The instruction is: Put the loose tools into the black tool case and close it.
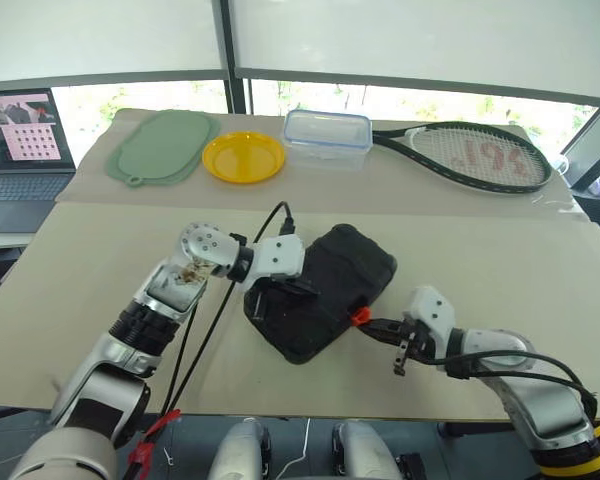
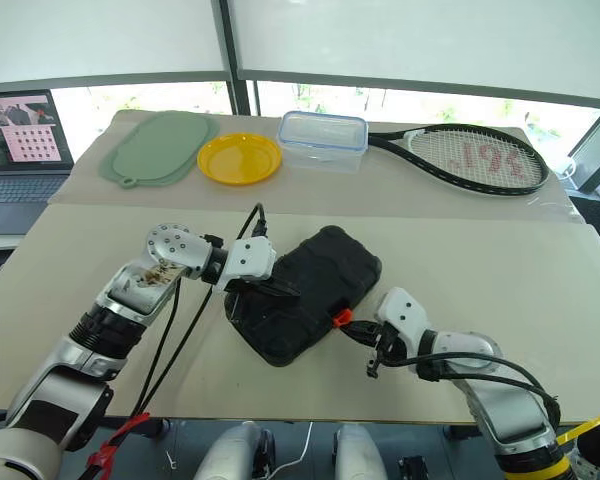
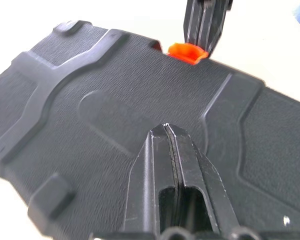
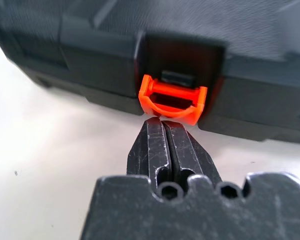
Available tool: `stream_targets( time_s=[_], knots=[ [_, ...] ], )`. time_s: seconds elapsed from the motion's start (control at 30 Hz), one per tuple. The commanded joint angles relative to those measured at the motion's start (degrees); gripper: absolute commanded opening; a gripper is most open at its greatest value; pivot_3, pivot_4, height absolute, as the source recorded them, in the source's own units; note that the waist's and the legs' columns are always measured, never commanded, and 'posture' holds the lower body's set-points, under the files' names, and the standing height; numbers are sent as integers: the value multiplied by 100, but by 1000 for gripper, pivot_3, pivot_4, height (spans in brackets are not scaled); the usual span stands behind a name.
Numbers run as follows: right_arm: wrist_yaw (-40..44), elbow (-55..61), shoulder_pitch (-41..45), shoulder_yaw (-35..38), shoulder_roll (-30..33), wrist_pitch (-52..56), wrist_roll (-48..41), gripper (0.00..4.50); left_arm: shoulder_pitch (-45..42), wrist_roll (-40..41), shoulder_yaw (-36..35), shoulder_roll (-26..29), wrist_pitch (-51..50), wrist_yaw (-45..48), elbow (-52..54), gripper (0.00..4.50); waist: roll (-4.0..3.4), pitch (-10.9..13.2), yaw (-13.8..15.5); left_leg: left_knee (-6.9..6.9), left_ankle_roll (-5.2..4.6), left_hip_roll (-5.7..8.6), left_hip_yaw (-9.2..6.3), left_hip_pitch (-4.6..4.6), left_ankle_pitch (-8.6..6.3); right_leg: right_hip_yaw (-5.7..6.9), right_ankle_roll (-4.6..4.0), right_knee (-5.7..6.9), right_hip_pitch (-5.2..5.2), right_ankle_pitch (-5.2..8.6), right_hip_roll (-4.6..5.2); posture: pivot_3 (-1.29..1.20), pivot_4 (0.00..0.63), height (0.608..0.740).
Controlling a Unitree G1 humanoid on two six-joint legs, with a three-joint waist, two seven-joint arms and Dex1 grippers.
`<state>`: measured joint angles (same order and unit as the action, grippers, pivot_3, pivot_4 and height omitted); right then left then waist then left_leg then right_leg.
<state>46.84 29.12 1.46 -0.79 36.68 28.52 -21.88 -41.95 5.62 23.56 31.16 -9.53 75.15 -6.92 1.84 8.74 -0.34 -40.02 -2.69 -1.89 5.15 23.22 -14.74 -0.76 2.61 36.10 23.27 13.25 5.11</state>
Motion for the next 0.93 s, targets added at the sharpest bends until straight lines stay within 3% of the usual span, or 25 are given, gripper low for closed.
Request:
stream_targets(
  time_s=[0.03,0.27,0.3,0.43,0.6,0.73,0.77,0.93],
  knots=[
    [-24,521,67,160,47,-27,-235,0,145,-367,337,-47,78,36,-338,33,1,-11,6,2,0,-1,0,-5,0,0,-1,-1,-5,0,-1,0,150,738],
    [153,440,-31,286,464,45,-194,0,144,-238,49,12,-88,13,-444,33,7,-34,58,4,0,2,0,-5,0,3,1,-6,-8,2,10,0,150,738],
    [350,429,-71,509,682,131,-355,0,178,-81,-136,113,-291,28,-372,270,5,-35,64,4,0,2,0,-5,0,2,0,-6,-8,2,10,0,150,738],
    [1338,205,-231,1436,1538,400,-1136,1175,429,647,-827,778,-1254,364,131,1475,5,-35,-10,13,0,-6,2,-6,-1,0,-5,-5,-3,6,4,0,150,738],
    [2551,-634,-136,2594,2600,1035,-2087,2884,1218,1754,-2080,2353,-2349,1055,883,3267,0,-28,-67,39,0,-19,2,-12,-1,1,-24,-1,10,17,-1,0,150,738],
    [3323,-1335,-104,2973,3154,1276,-2346,4131,1946,2281,-3151,3356,-2936,1248,1109,4487,10,-9,-15,36,3,-23,5,7,0,8,-25,-1,30,19,7,0,150,738],
    [3414,-1441,-105,2973,3211,1235,-2318,4466,2112,2338,-3373,3476,-2963,1229,1077,4500,9,-8,8,35,3,-22,3,8,0,11,-22,-4,27,20,13,0,150,738],
    [3547,-1611,-27,2801,3210,1142,-2243,4466,2508,2653,-4063,3556,-3103,984,1112,4500,-1,-2,100,34,3,-7,13,9,-1,13,-27,-13,27,37,40,0,150,738]
  ],
)
